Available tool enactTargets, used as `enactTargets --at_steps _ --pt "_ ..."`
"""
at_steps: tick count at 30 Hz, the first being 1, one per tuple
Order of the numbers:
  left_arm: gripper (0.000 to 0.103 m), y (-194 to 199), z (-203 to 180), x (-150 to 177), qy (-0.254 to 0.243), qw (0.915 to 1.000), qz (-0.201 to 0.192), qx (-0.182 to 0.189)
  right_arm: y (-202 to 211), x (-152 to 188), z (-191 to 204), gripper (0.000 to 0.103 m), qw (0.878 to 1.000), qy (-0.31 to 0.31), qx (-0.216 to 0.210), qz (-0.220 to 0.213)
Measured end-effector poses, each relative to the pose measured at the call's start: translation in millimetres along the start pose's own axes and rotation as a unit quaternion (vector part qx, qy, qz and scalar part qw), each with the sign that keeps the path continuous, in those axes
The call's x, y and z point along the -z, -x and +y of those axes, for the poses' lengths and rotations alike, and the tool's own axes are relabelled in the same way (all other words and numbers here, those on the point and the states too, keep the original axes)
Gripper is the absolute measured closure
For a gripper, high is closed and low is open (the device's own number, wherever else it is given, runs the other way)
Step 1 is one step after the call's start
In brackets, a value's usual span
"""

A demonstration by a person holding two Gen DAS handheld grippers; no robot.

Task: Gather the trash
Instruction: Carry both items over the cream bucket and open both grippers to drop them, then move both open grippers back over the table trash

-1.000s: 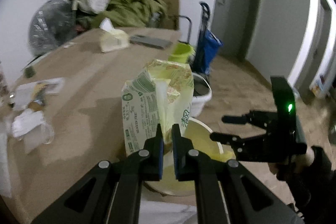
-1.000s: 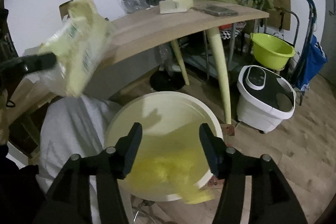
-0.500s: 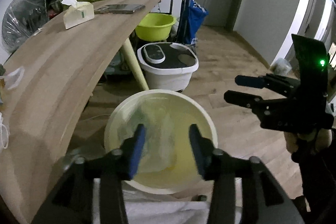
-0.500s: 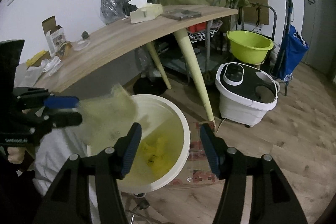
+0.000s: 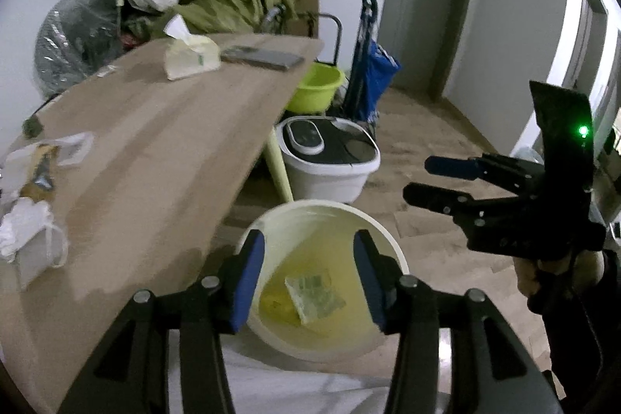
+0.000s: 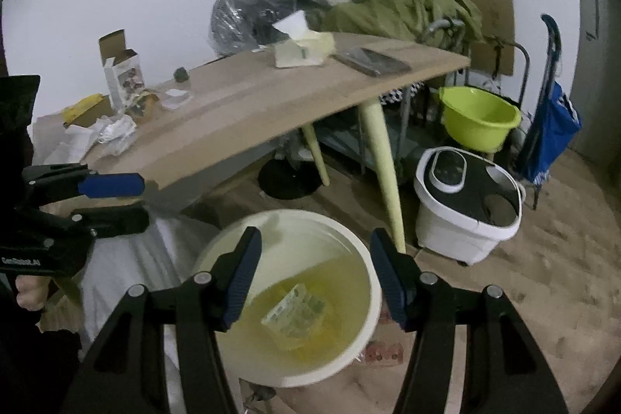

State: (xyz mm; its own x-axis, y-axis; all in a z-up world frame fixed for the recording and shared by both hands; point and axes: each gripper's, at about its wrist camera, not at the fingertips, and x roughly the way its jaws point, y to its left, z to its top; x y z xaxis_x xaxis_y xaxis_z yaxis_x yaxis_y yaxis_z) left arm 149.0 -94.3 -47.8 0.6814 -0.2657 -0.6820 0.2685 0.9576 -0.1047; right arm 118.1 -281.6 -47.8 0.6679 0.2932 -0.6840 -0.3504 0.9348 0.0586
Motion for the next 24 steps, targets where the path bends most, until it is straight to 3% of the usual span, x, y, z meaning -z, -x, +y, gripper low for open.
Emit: enactTargets --at_steps 11,24 --pt "0.048 58 45 12 0.044 0.9964 -0.060 -0.042 -16 -36 58 0.047 0.998 0.050 -0.039 -0.011" --pt "0.046 110 105 41 0.114 0.9841 -0.088 -0.104 -44 -70 130 0.047 0.989 0.113 -0.099 -0.016"
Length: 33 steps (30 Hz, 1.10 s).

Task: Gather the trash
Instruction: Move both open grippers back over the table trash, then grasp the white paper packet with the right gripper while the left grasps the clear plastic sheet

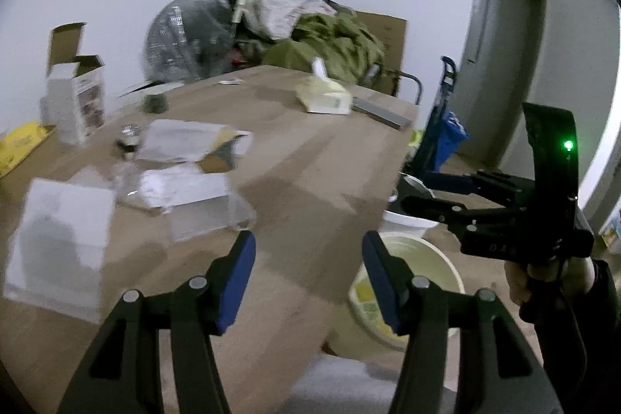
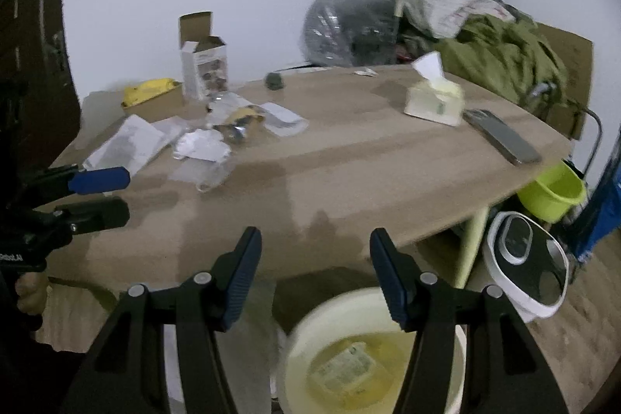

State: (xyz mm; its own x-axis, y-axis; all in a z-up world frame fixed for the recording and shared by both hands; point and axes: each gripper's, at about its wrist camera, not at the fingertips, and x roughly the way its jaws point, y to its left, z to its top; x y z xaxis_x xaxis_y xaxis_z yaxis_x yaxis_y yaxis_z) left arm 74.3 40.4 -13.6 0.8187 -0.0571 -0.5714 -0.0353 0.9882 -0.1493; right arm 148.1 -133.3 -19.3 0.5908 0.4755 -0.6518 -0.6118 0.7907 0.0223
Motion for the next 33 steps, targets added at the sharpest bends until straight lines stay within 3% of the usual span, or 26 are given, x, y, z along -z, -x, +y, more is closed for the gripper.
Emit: enactTargets --at_steps 16,27,33 --pt "0.036 36 90 13 0.081 0.9917 -0.012 -0.099 -64 -50 60 0.047 0.995 0.059 -0.075 0.005" --pt "0.034 57 171 22 0.157 0.9693 -0.009 -0.189 -101 -83 74 0.047 0.993 0.069 -0.094 0.005" --pt "0.034 56 198 26 0.190 0.9574 -0.006 -0.217 -121 -99 75 0.044 0.993 0.068 -0.098 0.004"
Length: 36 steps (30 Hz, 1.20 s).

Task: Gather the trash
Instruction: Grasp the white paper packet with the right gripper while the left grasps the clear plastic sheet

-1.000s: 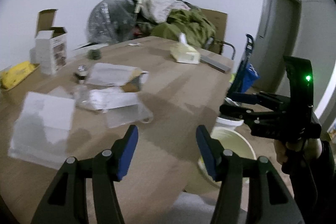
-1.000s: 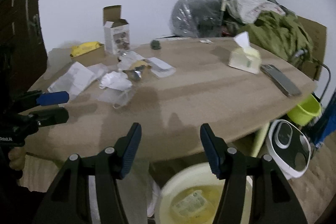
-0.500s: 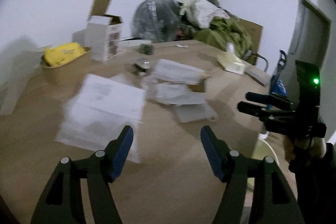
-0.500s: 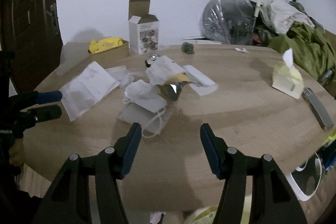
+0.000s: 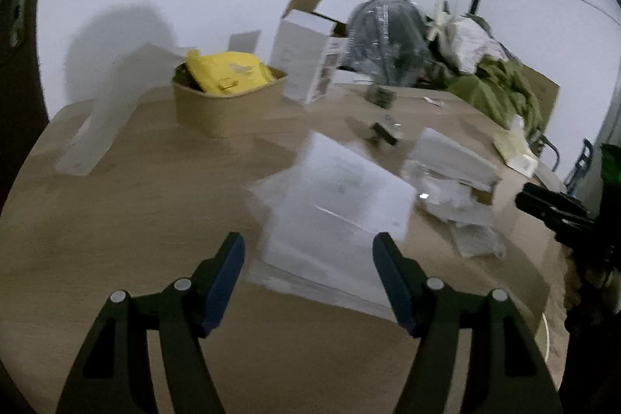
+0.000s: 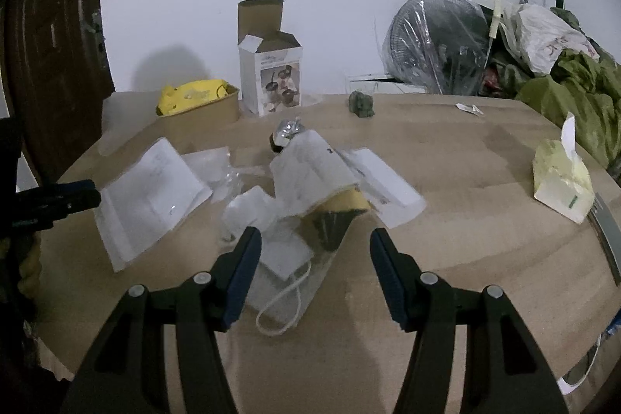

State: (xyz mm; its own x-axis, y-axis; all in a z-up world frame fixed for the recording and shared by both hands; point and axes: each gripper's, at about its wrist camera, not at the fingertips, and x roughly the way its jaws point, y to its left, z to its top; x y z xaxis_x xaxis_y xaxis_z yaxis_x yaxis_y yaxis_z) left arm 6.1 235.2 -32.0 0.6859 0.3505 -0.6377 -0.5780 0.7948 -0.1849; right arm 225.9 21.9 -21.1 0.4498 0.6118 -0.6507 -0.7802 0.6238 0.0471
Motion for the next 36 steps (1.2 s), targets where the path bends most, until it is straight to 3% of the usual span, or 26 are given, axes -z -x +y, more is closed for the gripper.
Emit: enactTargets --at_steps 2,7,13,18,24,26,30,34,35,36 --pt "0.034 -4 4 0 0.006 1.0000 0.006 -0.004 -5 -5 -2 0.034 1.000 -0.003 0.000 -0.002" --pt "0.034 -18 11 -1 0.028 0.9989 0.032 0.020 -20 -17 -9 0.034 1.000 -0.009 -0.002 -0.001" --pt "0.034 -26 6 -4 0.018 0.9983 0.048 0.027 -41 -29 -22 0.034 0.999 -0.041 -0.007 0.005" --pt "0.035 -29 3 -3 0.010 0.9984 0.054 0.018 -59 -38 -18 0.034 0.999 -0.028 -0.005 0.015" --pt "0.080 -26 2 -1 0.008 0.9988 0.047 0.011 -77 -47 -17 0.034 0.999 -0.016 0.006 0.028" --pt "0.085 -23 2 -1 0.007 0.9991 0.039 0.011 -81 -46 -20 0.035 0.999 -0.021 -0.008 0.031" --pt "0.092 -13 -3 -1 0.001 0.9996 0.021 0.016 -85 -44 -22 0.065 0.999 -0.024 -0.017 0.039" --pt "0.097 2 -11 -4 -0.012 0.9996 -0.007 0.026 -79 -44 -22 0.076 0.999 -0.028 -0.018 0.025" --pt "0.098 7 -14 -4 -0.019 0.9992 -0.018 0.029 -77 -44 -23 0.086 0.999 -0.029 -0.019 0.019" --pt "0.098 9 -17 -5 -0.023 0.9990 -0.024 0.031 -74 -44 -24 0.089 0.999 -0.030 -0.018 0.013"
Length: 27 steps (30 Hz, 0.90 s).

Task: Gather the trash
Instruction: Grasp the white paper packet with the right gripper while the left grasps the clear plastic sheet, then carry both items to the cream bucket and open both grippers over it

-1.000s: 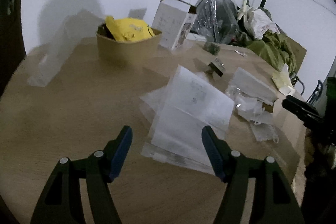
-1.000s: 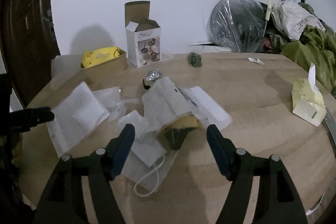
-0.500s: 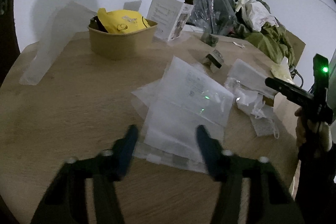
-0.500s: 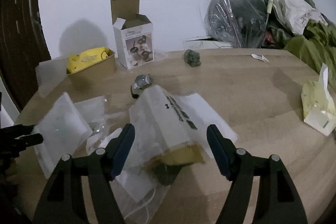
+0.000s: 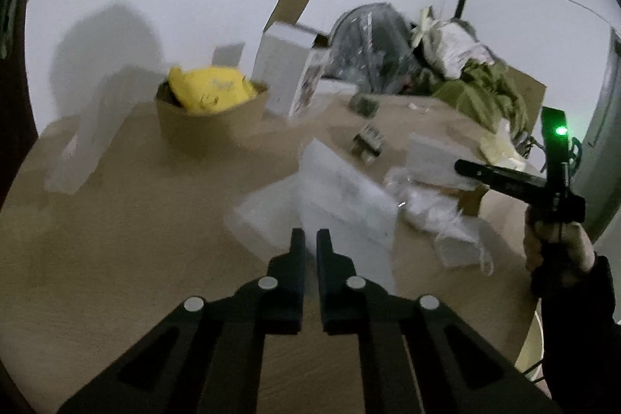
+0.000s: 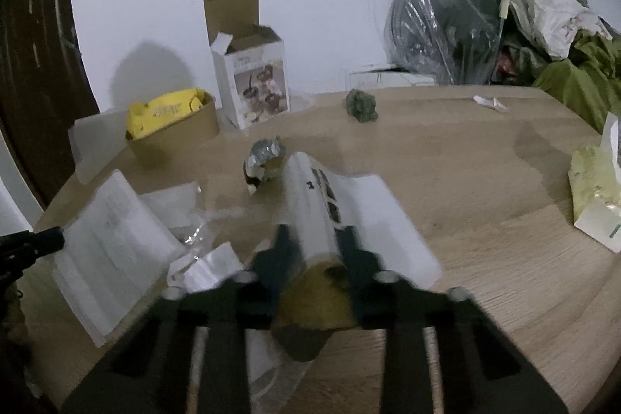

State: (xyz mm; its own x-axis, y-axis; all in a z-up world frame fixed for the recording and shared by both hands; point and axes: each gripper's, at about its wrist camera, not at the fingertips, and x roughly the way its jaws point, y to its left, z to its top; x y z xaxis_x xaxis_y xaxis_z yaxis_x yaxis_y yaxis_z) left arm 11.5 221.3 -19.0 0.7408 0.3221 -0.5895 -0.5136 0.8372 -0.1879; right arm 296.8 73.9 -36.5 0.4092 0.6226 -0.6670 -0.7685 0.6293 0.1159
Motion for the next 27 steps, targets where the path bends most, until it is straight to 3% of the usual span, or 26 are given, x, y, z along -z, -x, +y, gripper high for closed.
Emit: enactTargets --at_steps 10,18,23,27 --pt "0.101 29 -21 -10 -0.018 0.9983 -0.052 0.016 40 -6 -4 0.090 0.998 -0.009 -0.004 -0.055" --pt "0.102 46 -34 -13 -0.035 0.9967 -0.068 0.026 83 -8 -7 0.090 0.995 -0.019 -0.003 -0.102" --pt "0.102 56 -40 -13 -0.039 0.9955 -0.081 0.032 108 -6 -3 0.099 0.992 -0.007 0.008 -0.124" --pt "0.102 63 -46 -14 -0.044 0.9942 -0.091 0.037 127 -2 0 0.100 0.990 0.002 0.021 -0.139"
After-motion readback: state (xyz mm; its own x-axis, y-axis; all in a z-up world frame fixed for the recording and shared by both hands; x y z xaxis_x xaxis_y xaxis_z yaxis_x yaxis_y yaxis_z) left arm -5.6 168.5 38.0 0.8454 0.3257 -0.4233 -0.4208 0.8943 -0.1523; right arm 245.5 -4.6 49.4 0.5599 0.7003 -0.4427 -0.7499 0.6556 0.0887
